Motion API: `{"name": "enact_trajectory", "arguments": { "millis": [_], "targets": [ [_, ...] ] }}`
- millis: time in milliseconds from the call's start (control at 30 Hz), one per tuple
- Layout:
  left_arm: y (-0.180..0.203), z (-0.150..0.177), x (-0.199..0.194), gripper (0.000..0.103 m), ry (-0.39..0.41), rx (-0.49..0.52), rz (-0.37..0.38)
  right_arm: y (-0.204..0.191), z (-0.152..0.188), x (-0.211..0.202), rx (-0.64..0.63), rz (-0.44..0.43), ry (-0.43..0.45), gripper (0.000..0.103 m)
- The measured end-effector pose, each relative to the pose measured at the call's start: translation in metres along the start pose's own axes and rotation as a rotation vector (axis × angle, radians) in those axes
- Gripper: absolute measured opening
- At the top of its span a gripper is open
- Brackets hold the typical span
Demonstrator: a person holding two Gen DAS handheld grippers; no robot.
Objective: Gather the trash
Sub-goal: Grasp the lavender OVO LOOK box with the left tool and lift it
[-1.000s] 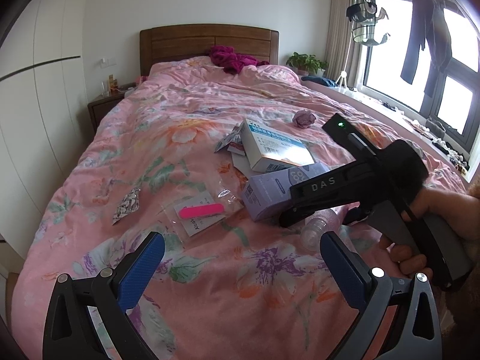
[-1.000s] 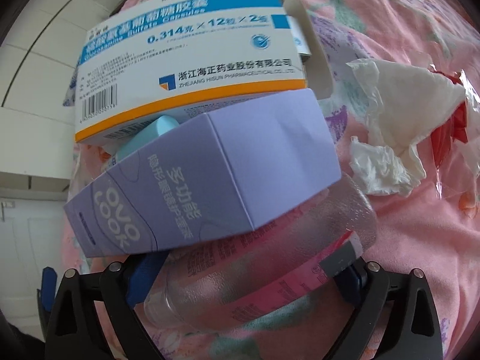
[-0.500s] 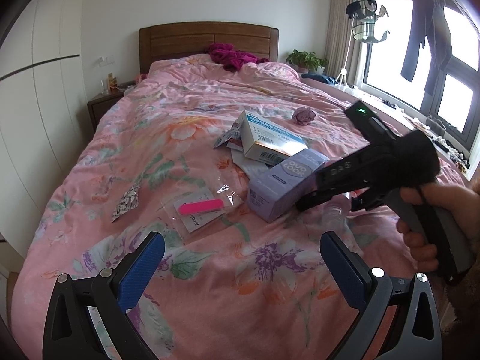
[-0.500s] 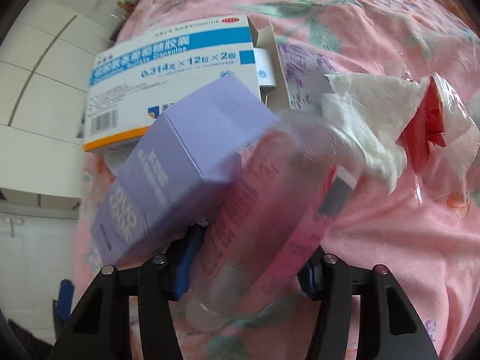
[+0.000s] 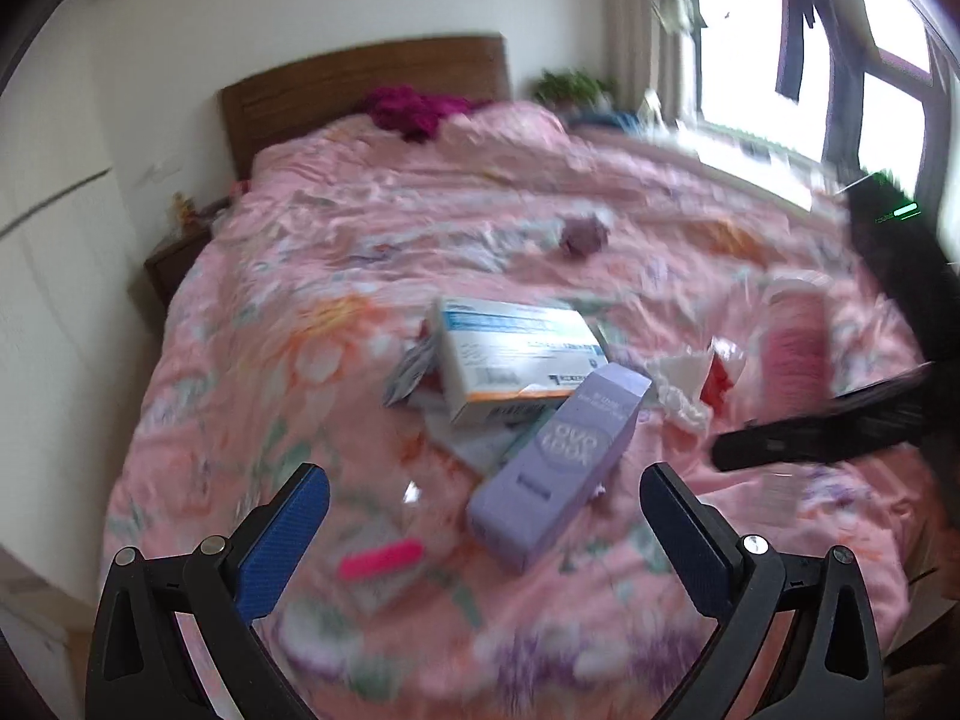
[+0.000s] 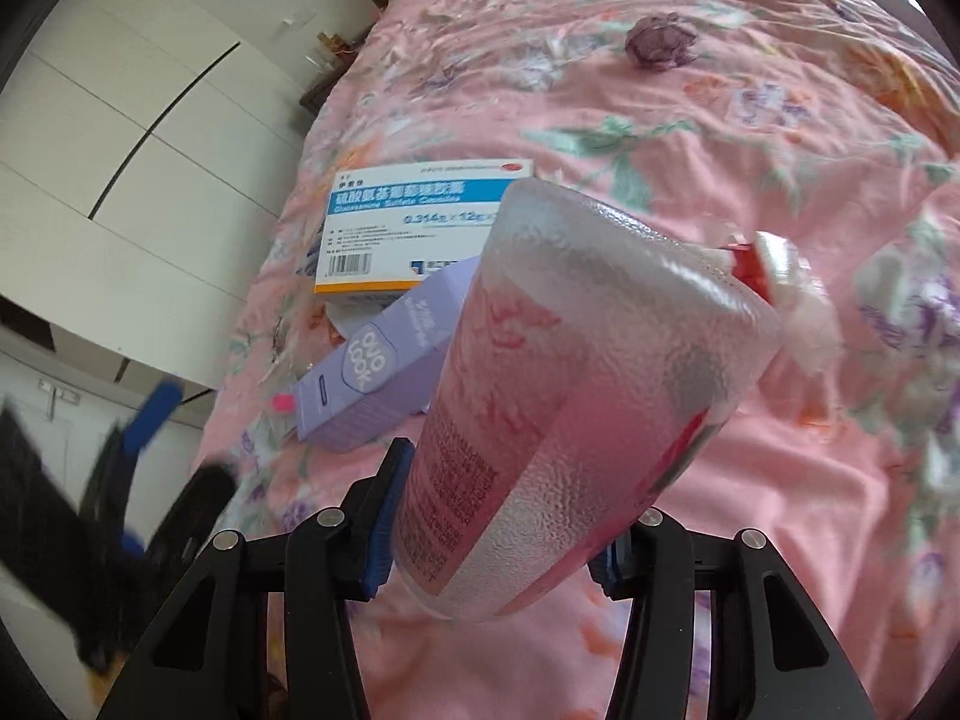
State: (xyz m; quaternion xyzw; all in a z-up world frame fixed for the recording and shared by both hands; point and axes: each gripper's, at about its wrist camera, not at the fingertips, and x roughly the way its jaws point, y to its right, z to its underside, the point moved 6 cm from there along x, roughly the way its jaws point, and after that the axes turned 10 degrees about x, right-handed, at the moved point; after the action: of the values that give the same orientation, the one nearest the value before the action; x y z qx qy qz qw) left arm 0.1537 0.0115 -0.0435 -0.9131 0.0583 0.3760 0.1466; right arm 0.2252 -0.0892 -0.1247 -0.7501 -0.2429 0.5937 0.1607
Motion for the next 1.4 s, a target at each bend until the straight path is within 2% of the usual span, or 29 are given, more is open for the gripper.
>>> {"name": "enact_trajectory", "arguments": {
  "millis": [67,133,233,300,400,433,533,600,633,667,767,933,1033,1133,1300,1400],
  "targets": [
    [0.007,-0.007,0.021,0.103,-0.069,0.041,0.053,0.012,0.013,-0.013,-0.004,0.006,0.010,0.050],
    [0.017,-0.008,0.044,0.103,-0.150,0.074,0.105,0.017,0.011,-0.013,-0.004,0.004,0.010,0.050],
    [0.030,-0.004,0.062,0.103,-0.207,0.112,0.118,0.020,0.012,-0.015,-0.002,-0.013,0.007,0.050],
    [0.035,0.001,0.070,0.103,-0.241,0.102,0.144,0.021,0.012,-0.015,0.000,-0.030,0.004,0.050],
    [0.043,0.008,0.078,0.097,-0.271,0.042,0.276,0.020,0.011,-0.010,-0.003,-0.045,-0.004,0.050],
    [0.043,0.009,0.079,0.095,-0.281,0.039,0.279,0.020,0.012,-0.009,-0.005,-0.049,-0.008,0.050],
    [0.048,0.011,0.086,0.092,-0.309,0.085,0.228,0.021,0.013,-0.006,-0.003,-0.061,-0.020,0.050],
    [0.047,0.012,0.094,0.078,-0.340,0.105,0.201,0.023,0.012,-0.005,0.005,-0.065,-0.023,0.050],
    [0.045,0.011,0.097,0.062,-0.348,0.107,0.180,0.024,0.011,-0.005,0.007,-0.066,-0.024,0.050],
    [0.044,0.010,0.097,0.053,-0.345,0.099,0.188,0.025,0.011,-0.005,0.009,-0.066,-0.024,0.050],
    [0.037,0.009,0.096,0.045,-0.359,0.071,0.192,0.028,0.011,-0.004,0.018,-0.065,-0.023,0.050],
    [0.048,0.012,0.089,0.043,-0.345,0.120,0.221,0.029,0.010,-0.006,0.030,-0.077,-0.023,0.050],
    [0.036,0.009,0.077,0.042,-0.295,0.000,0.298,0.027,0.011,-0.009,0.024,-0.083,-0.018,0.050],
    [0.017,0.004,0.056,0.041,-0.243,-0.101,0.312,0.021,0.013,-0.013,0.014,-0.096,-0.007,0.050],
    [-0.017,0.001,0.005,0.041,-0.122,-0.185,0.239,-0.002,0.013,-0.024,-0.026,-0.138,0.016,0.050],
    [-0.044,0.017,-0.025,0.041,-0.082,-0.262,0.165,-0.026,0.017,-0.028,-0.071,-0.164,0.019,0.050]
  ]
}}
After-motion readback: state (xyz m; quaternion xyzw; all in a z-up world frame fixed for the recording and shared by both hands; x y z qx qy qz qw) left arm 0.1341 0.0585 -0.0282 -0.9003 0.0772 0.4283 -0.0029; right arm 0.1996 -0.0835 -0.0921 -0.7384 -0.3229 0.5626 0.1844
